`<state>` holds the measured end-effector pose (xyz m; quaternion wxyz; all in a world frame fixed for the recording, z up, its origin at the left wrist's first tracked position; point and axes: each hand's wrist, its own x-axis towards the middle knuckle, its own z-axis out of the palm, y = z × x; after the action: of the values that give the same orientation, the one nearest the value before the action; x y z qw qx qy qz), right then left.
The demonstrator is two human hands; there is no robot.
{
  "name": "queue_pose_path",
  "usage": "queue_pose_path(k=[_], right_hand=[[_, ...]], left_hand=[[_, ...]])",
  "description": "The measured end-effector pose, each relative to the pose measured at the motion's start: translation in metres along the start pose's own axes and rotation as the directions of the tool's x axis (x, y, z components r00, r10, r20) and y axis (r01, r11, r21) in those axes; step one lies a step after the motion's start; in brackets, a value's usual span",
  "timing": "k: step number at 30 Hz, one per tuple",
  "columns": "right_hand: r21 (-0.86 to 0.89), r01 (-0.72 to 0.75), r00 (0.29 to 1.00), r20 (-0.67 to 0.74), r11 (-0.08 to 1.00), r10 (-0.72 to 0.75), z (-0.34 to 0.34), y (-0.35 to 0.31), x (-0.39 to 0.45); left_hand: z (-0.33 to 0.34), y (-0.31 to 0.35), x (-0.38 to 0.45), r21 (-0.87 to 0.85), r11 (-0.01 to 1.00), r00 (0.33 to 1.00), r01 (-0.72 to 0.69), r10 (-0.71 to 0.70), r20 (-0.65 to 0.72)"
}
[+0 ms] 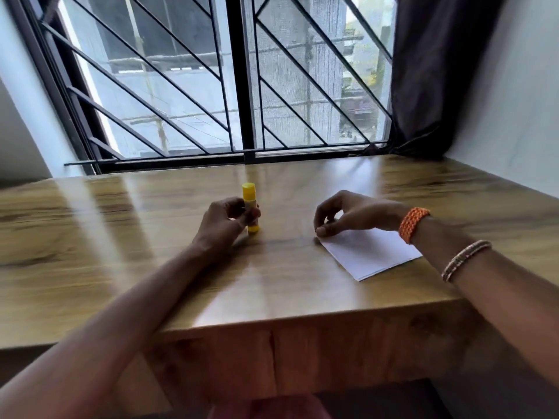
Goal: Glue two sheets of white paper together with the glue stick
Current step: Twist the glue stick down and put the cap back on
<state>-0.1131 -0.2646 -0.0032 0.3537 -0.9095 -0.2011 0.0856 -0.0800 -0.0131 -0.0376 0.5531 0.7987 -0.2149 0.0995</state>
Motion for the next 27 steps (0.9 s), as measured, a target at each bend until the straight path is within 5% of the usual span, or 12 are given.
queue_pose_path(k=[4,8,14,17,22,27], right_hand=[[0.086,-0.055,0.967,-0.244,0.995,0.074,-0.007,0.001,0.031],[0.108,-0.235,0.685,-0.687,0.966,0.243,-0.008,0.006,0.078],[0.468,-0.213,0.439,-0.738,0.858,0.512,0.002,0.019,0.12],[0.438,-0.202,0.428,-0.765,0.876,0.481,0.003,0.022,0.131],[0.262,-0.258,0.541,-0.759,0.93,0.363,-0.003,0.033,0.145],[0.181,-0.309,0.579,-0.743,0.934,0.336,-0.01,0.043,0.152]], left_hand=[[0.003,-0.008,0.012,-0.01,1.0,0.999,0.001,-0.002,-0.053],[0.006,-0.014,0.031,-0.077,0.994,0.99,0.076,-0.085,-0.111],[0.004,-0.025,0.056,-0.134,0.981,0.982,0.14,-0.155,-0.107],[0.004,-0.03,0.069,-0.128,0.985,0.982,0.115,-0.132,-0.134],[0.006,-0.039,0.085,-0.055,0.994,0.99,0.099,-0.104,-0.093],[0.008,-0.041,0.086,0.079,0.988,0.988,0.135,-0.127,-0.089]])
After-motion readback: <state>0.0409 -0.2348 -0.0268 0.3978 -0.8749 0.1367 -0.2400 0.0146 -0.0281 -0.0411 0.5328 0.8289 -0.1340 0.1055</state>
